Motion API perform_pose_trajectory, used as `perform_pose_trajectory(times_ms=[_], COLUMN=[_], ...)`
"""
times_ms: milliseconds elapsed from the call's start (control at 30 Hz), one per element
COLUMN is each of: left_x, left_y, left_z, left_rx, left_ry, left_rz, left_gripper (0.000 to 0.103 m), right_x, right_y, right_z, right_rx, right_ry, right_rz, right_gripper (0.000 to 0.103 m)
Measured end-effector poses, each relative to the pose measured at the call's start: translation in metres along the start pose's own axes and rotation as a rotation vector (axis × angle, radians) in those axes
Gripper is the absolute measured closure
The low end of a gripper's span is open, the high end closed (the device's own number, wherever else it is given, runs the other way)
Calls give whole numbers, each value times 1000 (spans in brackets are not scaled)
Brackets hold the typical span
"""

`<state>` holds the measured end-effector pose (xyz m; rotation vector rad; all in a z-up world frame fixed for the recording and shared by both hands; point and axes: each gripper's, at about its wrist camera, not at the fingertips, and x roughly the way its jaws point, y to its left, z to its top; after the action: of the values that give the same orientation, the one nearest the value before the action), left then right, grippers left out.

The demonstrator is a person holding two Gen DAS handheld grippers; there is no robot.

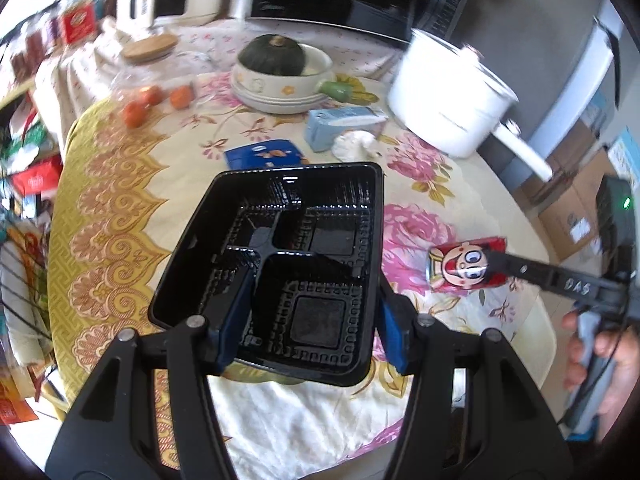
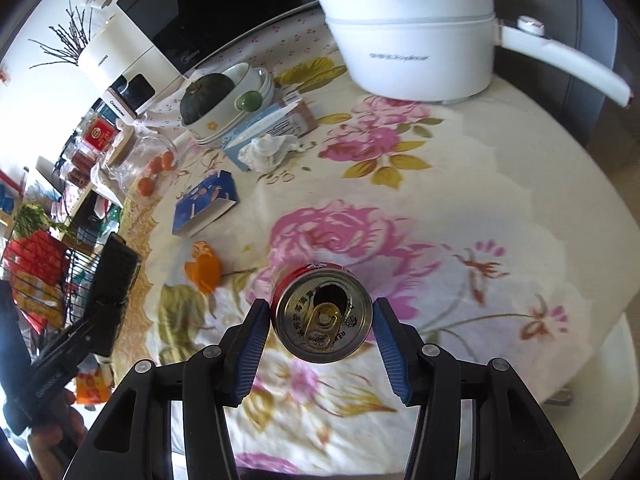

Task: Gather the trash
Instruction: 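Carry the black tray in the left tool while the right tool carries the red can to the bin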

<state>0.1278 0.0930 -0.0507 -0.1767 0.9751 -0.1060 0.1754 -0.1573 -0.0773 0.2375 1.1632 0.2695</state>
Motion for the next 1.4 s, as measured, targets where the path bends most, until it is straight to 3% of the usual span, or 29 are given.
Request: perform_pose_trajectory(times_ms=[267, 733, 1133, 1400], left_x=[6, 23, 38, 49], left_y=[-47, -114, -175, -236], left_z=[-6, -20, -36, -61], left_rx=[130, 252, 372, 504], left_ry=[-20, 0, 23, 45], left_rz=[-4, -39, -85, -140], left_gripper=[44, 44, 44, 44], right_x=[-28, -64, -104, -134], right_y=[-28, -82, -164, -216], right_z=[-6, -18, -46, -71], right_rx=[-11, 33, 115, 188], right_ry=[-31, -62, -74, -85], right_rz=[-40, -83, -172, -221], right_gripper=[50, 50, 50, 50])
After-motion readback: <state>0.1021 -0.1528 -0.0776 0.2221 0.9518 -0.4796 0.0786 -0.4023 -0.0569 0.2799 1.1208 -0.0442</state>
